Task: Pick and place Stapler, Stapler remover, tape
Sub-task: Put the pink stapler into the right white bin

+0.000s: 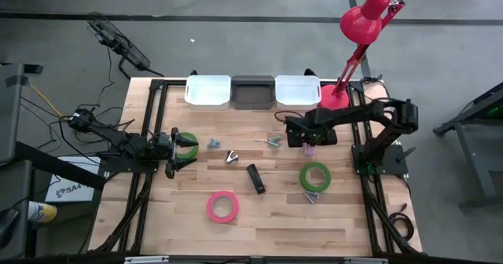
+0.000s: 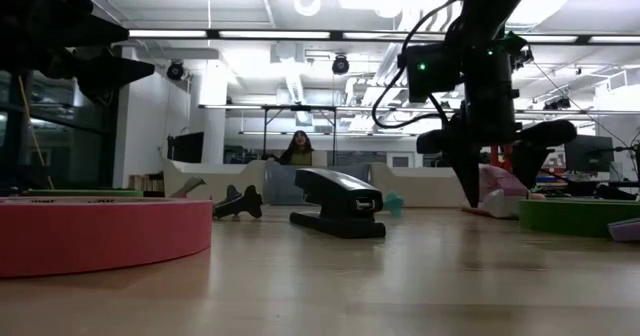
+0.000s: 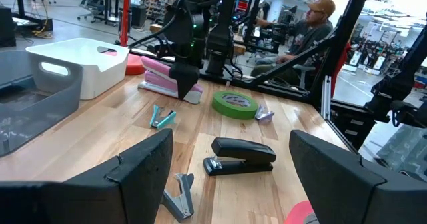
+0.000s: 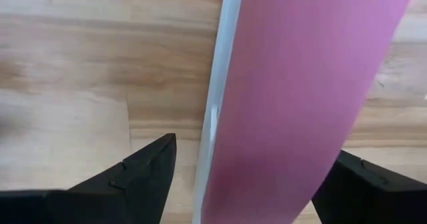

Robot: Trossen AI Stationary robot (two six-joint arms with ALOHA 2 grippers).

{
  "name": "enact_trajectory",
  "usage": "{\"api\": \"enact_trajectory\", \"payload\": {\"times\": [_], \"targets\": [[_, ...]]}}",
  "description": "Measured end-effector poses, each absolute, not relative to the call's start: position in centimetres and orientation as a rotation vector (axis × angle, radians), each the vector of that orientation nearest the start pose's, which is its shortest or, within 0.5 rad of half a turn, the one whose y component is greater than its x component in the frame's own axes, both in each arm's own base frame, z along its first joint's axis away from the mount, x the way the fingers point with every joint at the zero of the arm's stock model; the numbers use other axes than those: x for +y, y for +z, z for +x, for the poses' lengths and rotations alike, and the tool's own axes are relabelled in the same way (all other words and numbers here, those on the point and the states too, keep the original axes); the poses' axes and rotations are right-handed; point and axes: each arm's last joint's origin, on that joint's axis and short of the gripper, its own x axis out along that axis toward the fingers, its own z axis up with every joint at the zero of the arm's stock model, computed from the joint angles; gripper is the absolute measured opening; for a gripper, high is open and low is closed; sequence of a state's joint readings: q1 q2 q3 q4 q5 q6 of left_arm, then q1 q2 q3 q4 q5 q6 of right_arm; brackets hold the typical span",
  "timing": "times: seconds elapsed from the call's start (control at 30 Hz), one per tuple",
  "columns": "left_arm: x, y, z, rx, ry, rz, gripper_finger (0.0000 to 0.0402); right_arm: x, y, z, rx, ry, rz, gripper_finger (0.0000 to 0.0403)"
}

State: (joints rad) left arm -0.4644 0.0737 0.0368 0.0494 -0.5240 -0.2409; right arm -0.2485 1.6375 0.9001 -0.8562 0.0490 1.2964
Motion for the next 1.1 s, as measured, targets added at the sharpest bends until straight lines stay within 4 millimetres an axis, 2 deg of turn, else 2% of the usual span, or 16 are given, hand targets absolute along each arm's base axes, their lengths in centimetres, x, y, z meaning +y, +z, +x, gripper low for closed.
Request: {"api": "enact_trajectory", "payload": {"times": [0.13, 0.4, 0.43, 0.8, 0.93, 1.1], "targets": [[-3.0, 17.5, 9.3, -0.019, 0.058, -0.247, 0.0296, -6.9, 15.0, 24.8, 1.214, -1.240, 1.154, 0.0259], [-3.0, 17.5, 9.3, -0.019, 0.058, -0.247, 0.0296, -7.3, 15.0, 24.6, 1.242, -1.208, 1.167, 0.0141], [-3.0, 17.5, 9.3, -0.018, 0.058, -0.247, 0.0296, -7.3, 15.0, 24.6, 1.245, -1.208, 1.172, 0.0136], [-3.0, 17.5, 9.3, -0.019, 0.058, -0.247, 0.0296, -7.3, 15.8, 25.0, 1.305, -1.068, 1.117, 0.0136], [-3.0, 17.5, 9.3, -0.019, 0.058, -0.247, 0.0296, -7.3, 17.6, 25.7, 1.287, -0.926, 1.096, 0.0136], [-3.0, 17.5, 9.3, -0.018, 0.058, -0.247, 0.0296, -7.6, 20.7, 26.3, 1.283, -0.838, 1.026, 0.0136]]}}
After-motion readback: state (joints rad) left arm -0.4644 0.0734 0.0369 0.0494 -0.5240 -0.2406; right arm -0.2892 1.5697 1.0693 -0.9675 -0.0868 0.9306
